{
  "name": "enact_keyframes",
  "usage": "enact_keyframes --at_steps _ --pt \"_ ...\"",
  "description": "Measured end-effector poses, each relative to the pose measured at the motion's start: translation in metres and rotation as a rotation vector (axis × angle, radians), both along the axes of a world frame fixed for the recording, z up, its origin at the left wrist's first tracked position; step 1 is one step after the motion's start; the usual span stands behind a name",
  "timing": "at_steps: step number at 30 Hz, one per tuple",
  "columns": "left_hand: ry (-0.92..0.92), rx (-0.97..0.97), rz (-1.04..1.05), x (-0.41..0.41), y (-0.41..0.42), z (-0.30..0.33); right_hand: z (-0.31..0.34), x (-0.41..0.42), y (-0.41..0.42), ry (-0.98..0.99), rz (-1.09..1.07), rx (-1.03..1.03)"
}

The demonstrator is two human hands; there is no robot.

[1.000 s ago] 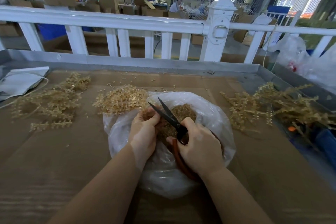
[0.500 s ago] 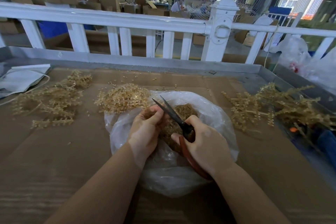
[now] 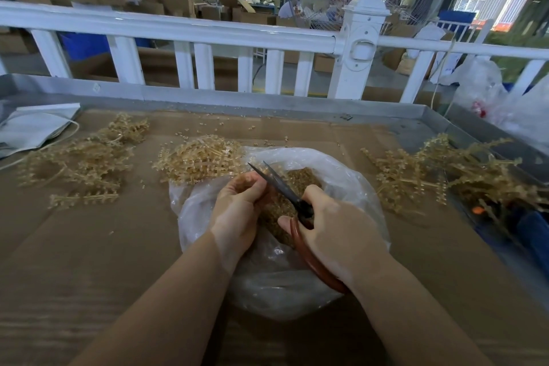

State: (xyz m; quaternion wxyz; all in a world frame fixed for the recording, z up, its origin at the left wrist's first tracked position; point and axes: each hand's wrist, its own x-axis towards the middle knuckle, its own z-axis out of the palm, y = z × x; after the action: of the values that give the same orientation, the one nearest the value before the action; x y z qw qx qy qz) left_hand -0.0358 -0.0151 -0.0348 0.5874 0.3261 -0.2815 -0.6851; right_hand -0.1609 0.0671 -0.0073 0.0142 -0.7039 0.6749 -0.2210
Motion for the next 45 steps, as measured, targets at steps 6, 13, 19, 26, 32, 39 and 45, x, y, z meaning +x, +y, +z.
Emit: enact_keyframes --at_steps 6,13,19,26,32,39,45 --pt "-0.006 0.043 0.024 0.0 -0.002 -0.001 -0.001 0.005 0.006 -0.032 0.002 -0.045" --pt "0.02 0.088 -0.017 0.001 -0.006 0.0 -0.014 0.006 0.001 -0.041 -0.001 -0.068" --pt "0.014 0.102 -0.052 0.004 -0.004 0.001 -0.022 0.002 -0.005 0.014 0.023 -0.099" --pt "-0.008 0.092 -0.06 0.003 -0.002 0.002 -0.029 -0.004 -0.008 0.05 0.067 -0.128" --pt "-0.036 0.069 -0.057 0.003 0.001 0.004 -0.034 -0.001 -0.008 0.066 0.04 -0.174" --pt "-0.024 0.054 -0.095 0.005 0.002 0.004 -0.033 -0.003 -0.009 0.064 0.041 -0.145" --pt "-0.019 0.052 -0.114 0.005 0.0 0.003 -0.029 -0.005 -0.01 0.068 0.084 -0.13"
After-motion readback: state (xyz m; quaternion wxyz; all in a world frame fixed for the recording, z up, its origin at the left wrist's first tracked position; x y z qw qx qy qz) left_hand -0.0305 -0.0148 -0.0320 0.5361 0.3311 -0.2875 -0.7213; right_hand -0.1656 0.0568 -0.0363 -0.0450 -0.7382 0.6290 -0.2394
